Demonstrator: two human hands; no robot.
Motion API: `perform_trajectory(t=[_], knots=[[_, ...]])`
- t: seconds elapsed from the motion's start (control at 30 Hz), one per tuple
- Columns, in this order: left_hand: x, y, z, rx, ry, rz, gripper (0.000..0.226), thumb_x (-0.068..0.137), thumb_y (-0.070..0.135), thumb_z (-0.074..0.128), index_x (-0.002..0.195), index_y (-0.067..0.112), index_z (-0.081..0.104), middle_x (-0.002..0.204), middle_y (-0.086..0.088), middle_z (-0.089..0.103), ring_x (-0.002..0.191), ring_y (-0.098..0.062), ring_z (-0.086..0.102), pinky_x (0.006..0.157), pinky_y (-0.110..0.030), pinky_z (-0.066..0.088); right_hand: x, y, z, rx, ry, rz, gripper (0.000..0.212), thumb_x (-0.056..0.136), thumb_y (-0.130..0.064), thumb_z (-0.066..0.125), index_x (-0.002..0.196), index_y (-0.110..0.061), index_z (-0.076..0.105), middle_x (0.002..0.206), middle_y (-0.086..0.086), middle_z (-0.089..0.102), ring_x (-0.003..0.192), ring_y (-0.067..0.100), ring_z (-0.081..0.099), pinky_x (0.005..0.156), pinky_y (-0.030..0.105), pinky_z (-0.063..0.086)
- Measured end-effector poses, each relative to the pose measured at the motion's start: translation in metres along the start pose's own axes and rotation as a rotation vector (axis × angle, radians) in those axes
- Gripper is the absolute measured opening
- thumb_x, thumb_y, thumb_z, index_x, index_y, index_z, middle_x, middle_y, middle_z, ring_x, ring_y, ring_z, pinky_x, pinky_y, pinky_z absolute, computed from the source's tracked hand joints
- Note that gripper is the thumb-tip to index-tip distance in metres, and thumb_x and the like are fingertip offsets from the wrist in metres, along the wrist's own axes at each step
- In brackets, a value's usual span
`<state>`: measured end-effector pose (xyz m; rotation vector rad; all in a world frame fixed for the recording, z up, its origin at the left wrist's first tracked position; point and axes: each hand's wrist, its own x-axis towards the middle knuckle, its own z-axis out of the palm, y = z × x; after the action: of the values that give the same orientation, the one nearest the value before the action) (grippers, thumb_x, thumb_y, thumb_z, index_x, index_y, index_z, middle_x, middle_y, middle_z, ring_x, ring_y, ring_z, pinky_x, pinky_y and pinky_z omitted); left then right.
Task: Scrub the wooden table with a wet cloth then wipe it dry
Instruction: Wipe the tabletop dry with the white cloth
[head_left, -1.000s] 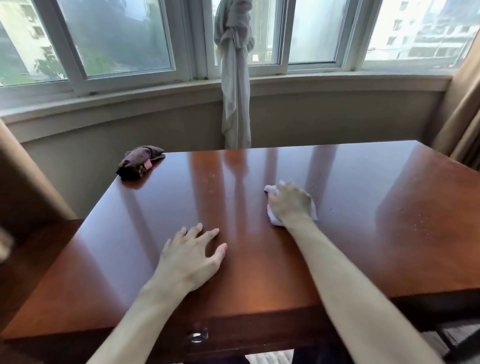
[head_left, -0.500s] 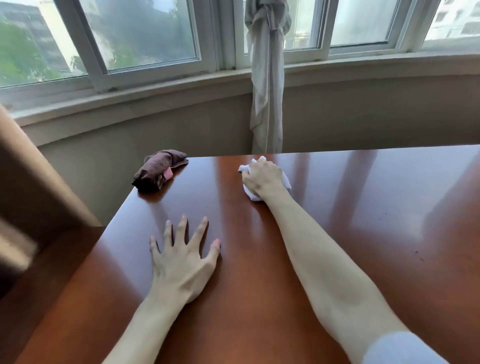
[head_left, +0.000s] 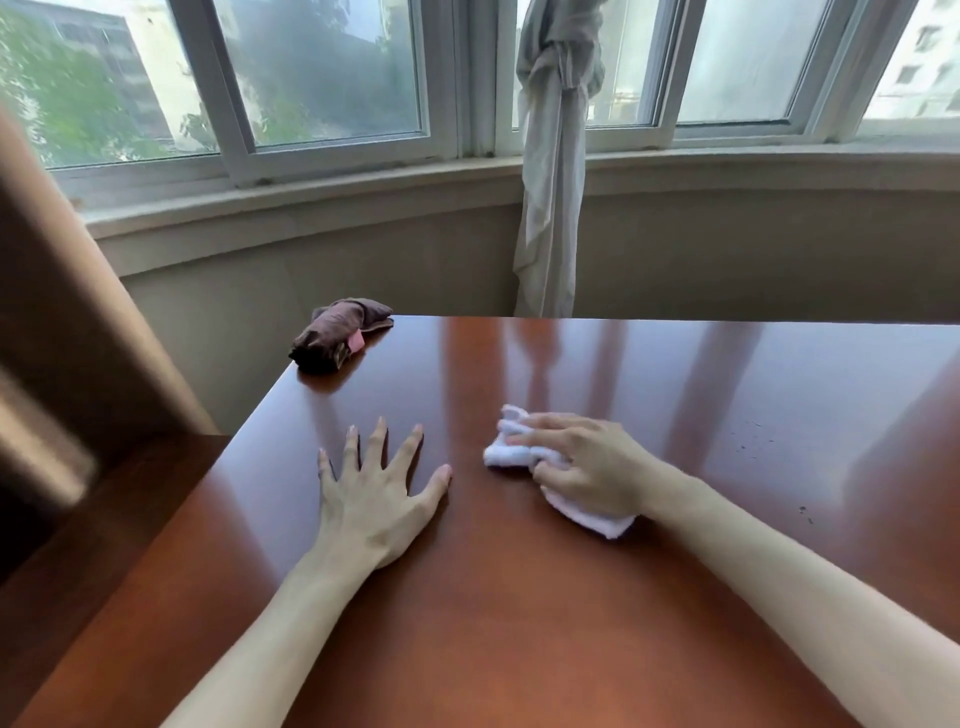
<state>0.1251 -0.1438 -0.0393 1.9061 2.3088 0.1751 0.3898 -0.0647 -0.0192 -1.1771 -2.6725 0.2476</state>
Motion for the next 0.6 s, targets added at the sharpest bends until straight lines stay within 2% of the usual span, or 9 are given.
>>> perform_trajectory(t=[0.13, 0.2, 0.3, 0.4, 0.47, 0.53, 0.6], knots=[[0.003, -0.002, 0.004, -0.004, 0.022, 0.004, 0.078, 0.087, 0.081, 0.011, 0.157, 0.049, 0.001, 0.169, 0.004, -0.005, 0.155, -0.025, -0.013, 0.122, -0.057, -0.008, 0.048, 0.075, -0.010, -0.051, 0.025, 0.313, 0.054, 0.094, -0.045, 0.033, 0.146, -0.053, 0.045, 0.160, -0.022, 0.035, 0.147, 0.007, 0.036, 0.113, 0.041, 0.039], [0.004, -0.004, 0.007, 0.007, 0.037, 0.002, 0.077, 0.087, 0.082, 0.011, 0.157, 0.050, -0.001, 0.168, 0.005, -0.006, 0.155, -0.024, -0.014, 0.122, -0.055, -0.008, 0.081, 0.097, -0.014, -0.068, 0.040, 0.392, 0.048, 0.096, -0.042, 0.032, 0.139, -0.058, 0.046, 0.154, -0.015, 0.043, 0.140, 0.018, 0.045, 0.107, 0.046, 0.042], [0.006, -0.005, 0.008, 0.002, 0.056, 0.000, 0.078, 0.085, 0.084, 0.009, 0.156, 0.052, -0.002, 0.168, 0.008, -0.007, 0.154, -0.021, -0.015, 0.123, -0.053, -0.008, 0.133, 0.112, -0.015, -0.162, 0.080, 0.443, 0.046, 0.097, -0.030, 0.038, 0.134, -0.052, 0.053, 0.138, 0.000, 0.052, 0.129, 0.029, 0.050, 0.095, 0.048, 0.045], [0.005, -0.004, 0.007, 0.009, 0.048, -0.008, 0.083, 0.079, 0.086, 0.002, 0.155, 0.053, -0.002, 0.168, 0.009, -0.007, 0.154, -0.021, -0.015, 0.124, -0.052, -0.007, 0.179, 0.113, -0.009, -0.127, 0.094, 0.530, 0.049, 0.094, -0.035, 0.032, 0.134, -0.046, 0.057, 0.139, 0.007, 0.054, 0.123, 0.035, 0.053, 0.095, 0.045, 0.042], [0.005, -0.002, 0.005, 0.021, 0.034, -0.017, 0.084, 0.078, 0.086, 0.000, 0.155, 0.053, -0.002, 0.168, 0.009, -0.006, 0.154, -0.021, -0.013, 0.124, -0.052, -0.006, 0.190, 0.105, 0.001, -0.117, 0.060, 0.514, 0.058, 0.089, -0.041, 0.024, 0.137, -0.040, 0.057, 0.141, 0.008, 0.052, 0.123, 0.036, 0.056, 0.094, 0.046, 0.044], [0.006, -0.003, 0.003, 0.024, 0.018, -0.015, 0.083, 0.080, 0.086, 0.003, 0.156, 0.052, 0.000, 0.168, 0.007, -0.003, 0.155, -0.022, -0.011, 0.124, -0.053, -0.005, 0.181, 0.086, 0.008, -0.113, 0.026, 0.419, 0.072, 0.081, -0.046, 0.013, 0.140, -0.036, 0.054, 0.142, 0.006, 0.050, 0.124, 0.035, 0.057, 0.095, 0.048, 0.048], [0.006, -0.002, 0.003, 0.020, 0.004, -0.022, 0.079, 0.084, 0.084, 0.008, 0.156, 0.052, 0.003, 0.168, 0.005, -0.001, 0.155, -0.024, -0.008, 0.123, -0.054, -0.004, 0.147, 0.052, 0.009, -0.102, -0.010, 0.312, 0.072, 0.082, -0.046, 0.011, 0.142, -0.038, 0.050, 0.146, 0.000, 0.046, 0.130, 0.030, 0.053, 0.097, 0.051, 0.048]])
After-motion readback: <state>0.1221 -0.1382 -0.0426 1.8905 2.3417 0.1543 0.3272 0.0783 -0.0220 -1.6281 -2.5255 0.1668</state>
